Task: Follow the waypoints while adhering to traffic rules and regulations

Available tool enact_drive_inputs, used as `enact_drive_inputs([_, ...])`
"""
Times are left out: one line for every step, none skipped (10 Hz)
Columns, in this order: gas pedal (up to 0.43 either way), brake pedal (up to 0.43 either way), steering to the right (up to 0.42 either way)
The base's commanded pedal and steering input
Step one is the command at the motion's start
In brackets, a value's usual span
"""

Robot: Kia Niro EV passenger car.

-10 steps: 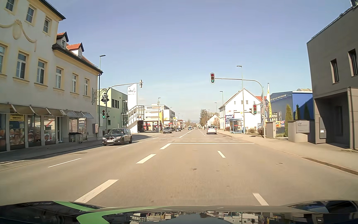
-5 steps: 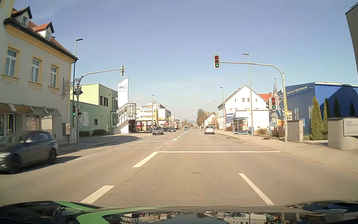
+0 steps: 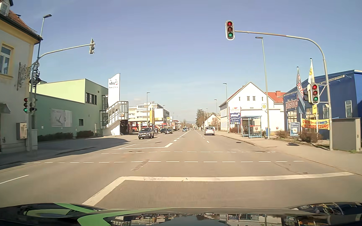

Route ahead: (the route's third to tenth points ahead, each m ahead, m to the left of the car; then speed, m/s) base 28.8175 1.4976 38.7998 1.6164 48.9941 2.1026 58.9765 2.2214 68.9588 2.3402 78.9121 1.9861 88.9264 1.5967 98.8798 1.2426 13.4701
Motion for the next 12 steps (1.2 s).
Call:
enact_drive_inputs([0.098,0.0,0.006])
enact_drive_inputs([0.11,0.0,0.006])
enact_drive_inputs([0.11,0.0,0.006])
enact_drive_inputs([0.11,0.0,0.005])
enact_drive_inputs([0.11,0.0,0.003])
enact_drive_inputs([0.11,0.0,0.003])
enact_drive_inputs([0.11,0.0,0.003])
enact_drive_inputs([0.11,0.0,0.003])
enact_drive_inputs([0.11,0.0,0.002])
enact_drive_inputs([0.11,0.0,0.002])
enact_drive_inputs([0.11,0.0,0.001])
enact_drive_inputs([0.11,0.0,-0.001])
